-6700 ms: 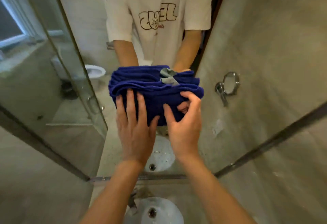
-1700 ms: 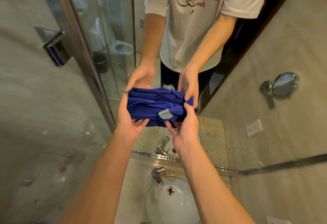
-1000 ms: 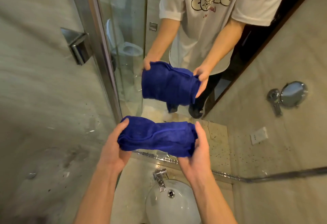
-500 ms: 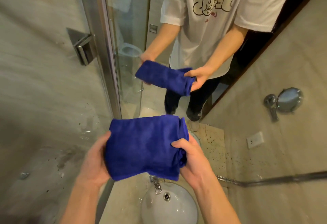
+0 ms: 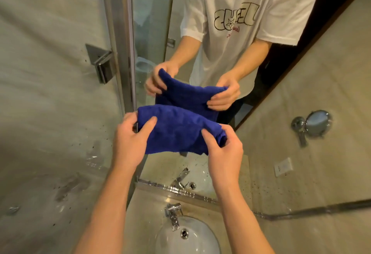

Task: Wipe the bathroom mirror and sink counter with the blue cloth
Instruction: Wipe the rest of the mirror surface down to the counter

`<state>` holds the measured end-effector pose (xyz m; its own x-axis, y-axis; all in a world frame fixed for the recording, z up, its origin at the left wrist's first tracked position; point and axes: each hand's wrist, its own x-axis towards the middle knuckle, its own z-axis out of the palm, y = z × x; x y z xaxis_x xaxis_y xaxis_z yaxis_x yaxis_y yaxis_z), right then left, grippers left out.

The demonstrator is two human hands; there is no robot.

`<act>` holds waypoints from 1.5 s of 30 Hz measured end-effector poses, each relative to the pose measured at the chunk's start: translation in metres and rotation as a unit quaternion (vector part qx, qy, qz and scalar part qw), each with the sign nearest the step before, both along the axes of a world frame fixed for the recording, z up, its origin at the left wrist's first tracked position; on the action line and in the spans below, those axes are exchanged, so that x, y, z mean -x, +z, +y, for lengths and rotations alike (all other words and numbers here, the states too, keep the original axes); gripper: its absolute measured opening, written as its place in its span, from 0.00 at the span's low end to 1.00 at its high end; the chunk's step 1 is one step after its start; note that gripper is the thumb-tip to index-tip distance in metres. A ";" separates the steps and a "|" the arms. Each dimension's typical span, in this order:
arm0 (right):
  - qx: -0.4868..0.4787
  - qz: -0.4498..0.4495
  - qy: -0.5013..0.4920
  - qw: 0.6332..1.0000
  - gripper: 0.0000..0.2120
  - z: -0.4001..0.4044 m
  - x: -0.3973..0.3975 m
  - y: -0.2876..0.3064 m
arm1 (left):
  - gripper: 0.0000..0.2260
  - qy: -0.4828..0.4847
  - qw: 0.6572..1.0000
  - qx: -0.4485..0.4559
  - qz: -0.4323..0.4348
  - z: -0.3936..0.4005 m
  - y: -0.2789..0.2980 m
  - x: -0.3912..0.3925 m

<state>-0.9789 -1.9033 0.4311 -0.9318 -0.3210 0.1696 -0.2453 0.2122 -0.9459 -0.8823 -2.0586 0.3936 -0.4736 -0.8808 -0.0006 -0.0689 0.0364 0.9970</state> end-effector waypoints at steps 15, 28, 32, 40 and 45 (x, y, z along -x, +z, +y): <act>0.191 0.002 -0.155 0.969 0.11 -0.056 -0.007 0.025 | 0.12 0.151 0.970 -0.065 0.181 0.006 0.041 0.048; 0.283 -0.260 -0.170 0.907 0.09 -0.085 -0.024 -0.007 | 0.17 0.100 0.953 -0.270 0.097 0.013 0.032 0.057; 0.289 -0.247 -0.183 0.907 0.12 -0.089 -0.030 -0.020 | 0.16 0.081 0.925 -0.339 0.151 0.014 0.030 0.057; 0.304 -0.388 -0.150 0.857 0.09 -0.105 -0.021 -0.023 | 0.17 0.098 0.924 -0.330 0.166 0.013 0.028 0.057; 0.259 -0.306 -0.102 0.910 0.11 -0.100 -0.016 -0.026 | 0.14 0.074 0.954 -0.259 0.132 0.011 0.019 0.050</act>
